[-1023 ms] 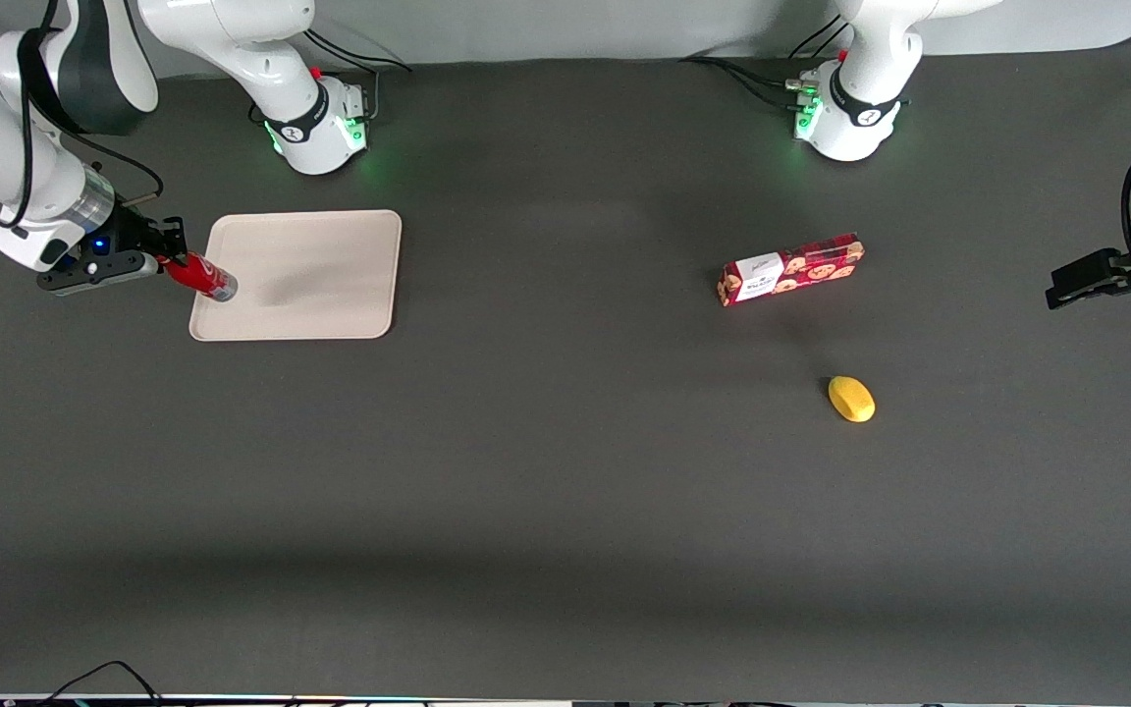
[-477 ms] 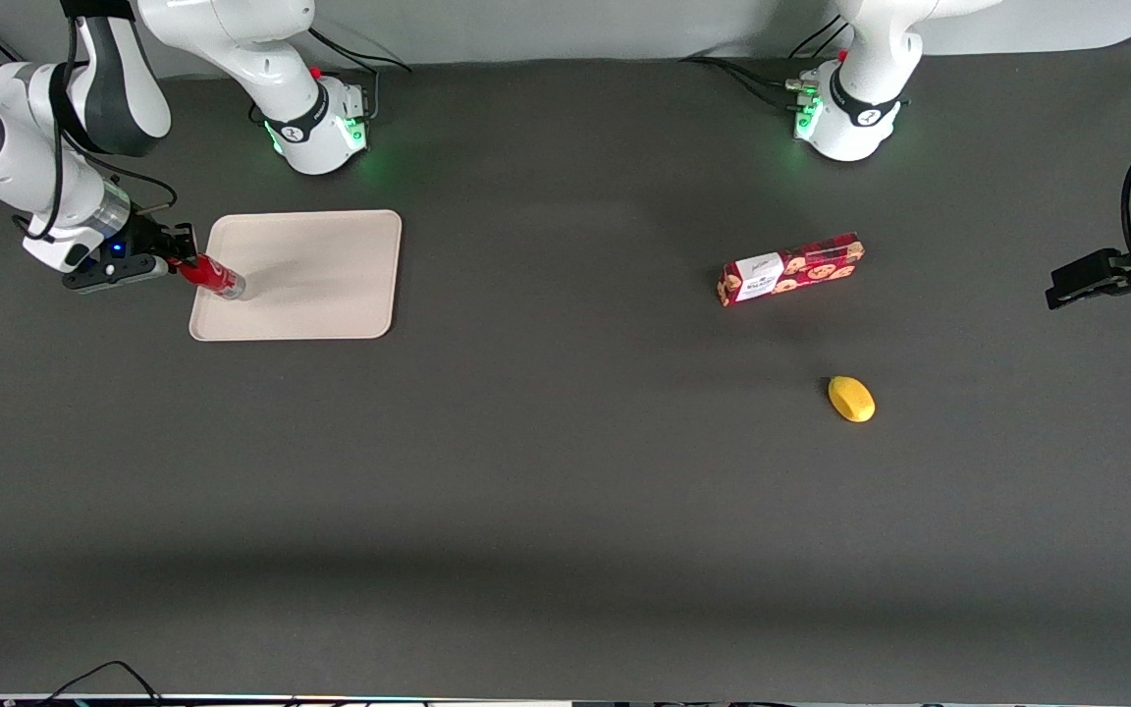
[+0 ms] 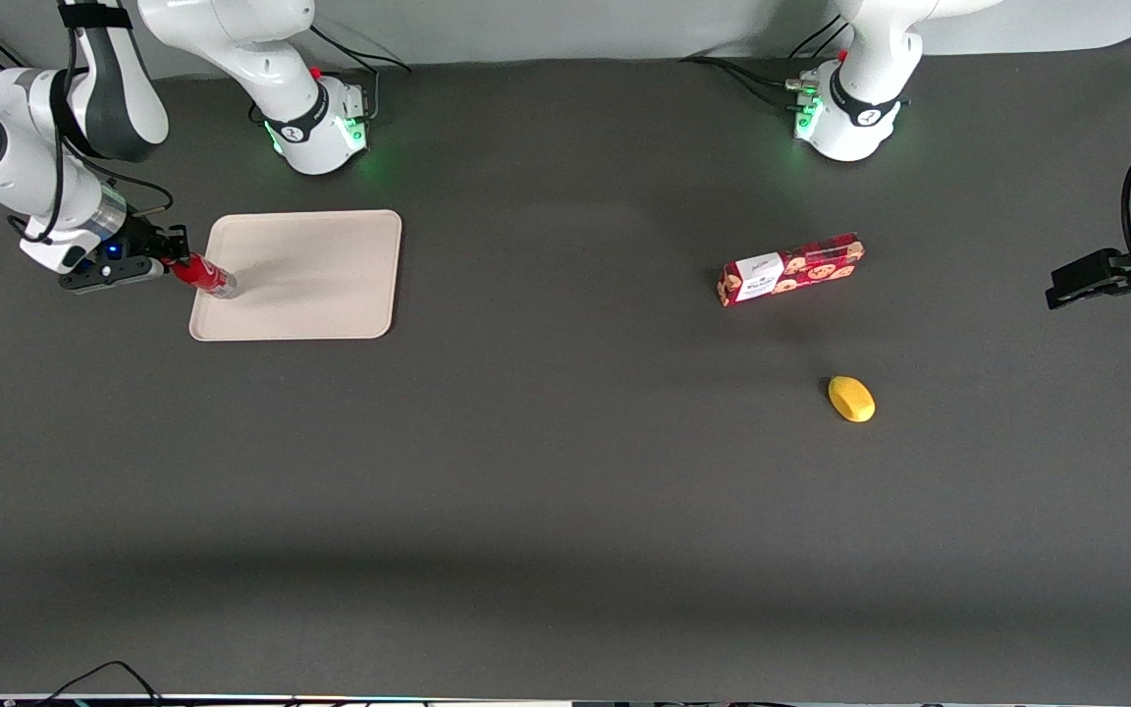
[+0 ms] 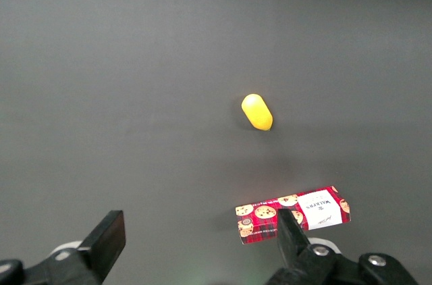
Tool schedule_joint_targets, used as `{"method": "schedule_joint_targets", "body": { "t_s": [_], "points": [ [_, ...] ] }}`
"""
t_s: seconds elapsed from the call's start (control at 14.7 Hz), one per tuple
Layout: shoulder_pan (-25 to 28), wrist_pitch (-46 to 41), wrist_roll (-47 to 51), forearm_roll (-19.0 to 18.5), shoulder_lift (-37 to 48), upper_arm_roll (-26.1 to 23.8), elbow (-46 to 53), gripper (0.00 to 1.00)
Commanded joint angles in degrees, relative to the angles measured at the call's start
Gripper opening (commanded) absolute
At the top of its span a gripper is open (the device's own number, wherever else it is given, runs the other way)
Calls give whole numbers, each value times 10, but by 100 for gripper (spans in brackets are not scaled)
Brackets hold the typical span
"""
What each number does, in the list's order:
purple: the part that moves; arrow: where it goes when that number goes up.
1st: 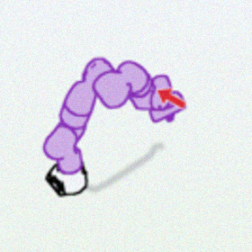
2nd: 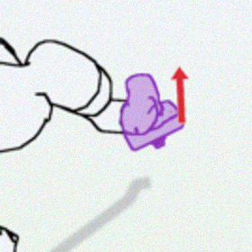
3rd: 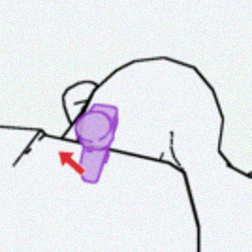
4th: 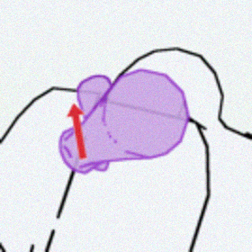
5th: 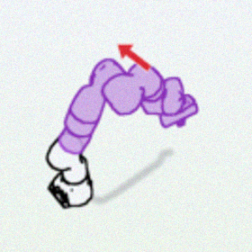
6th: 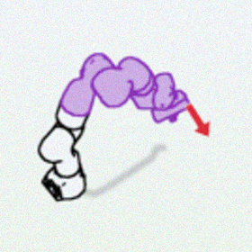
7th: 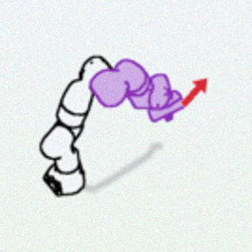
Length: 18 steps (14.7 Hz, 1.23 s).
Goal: Place coke bottle on tray
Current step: 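Lower the bottle onto the tray's edge and stand it upright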
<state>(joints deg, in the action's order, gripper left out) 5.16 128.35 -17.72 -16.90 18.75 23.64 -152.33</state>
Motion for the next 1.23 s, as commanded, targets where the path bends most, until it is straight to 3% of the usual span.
{"method": "schedule_joint_targets", "body": {
  "t_s": [0.0, 0.27, 0.41, 0.48, 0.61, 0.75, 1.02, 1.16],
  "points": [
    [-2, 14, -9, -13, -4, 7, -1, 7],
    [-2, 15, -7, -10, -6, 10, -1, 7],
    [-2, 16, -7, -8, -12, 15, -1, 17],
    [-2, 17, -7, -7, -13, 17, -1, 26],
    [-1, 21, -4, -5, -21, 18, 0, 84],
    [-1, 20, -2, -4, -21, 18, 2, 100],
    [3, 5, -1, 12, -17, 17, 15, 100],
    [8, -44, -3, 31, -14, 13, 58, 100]
  ]
}}
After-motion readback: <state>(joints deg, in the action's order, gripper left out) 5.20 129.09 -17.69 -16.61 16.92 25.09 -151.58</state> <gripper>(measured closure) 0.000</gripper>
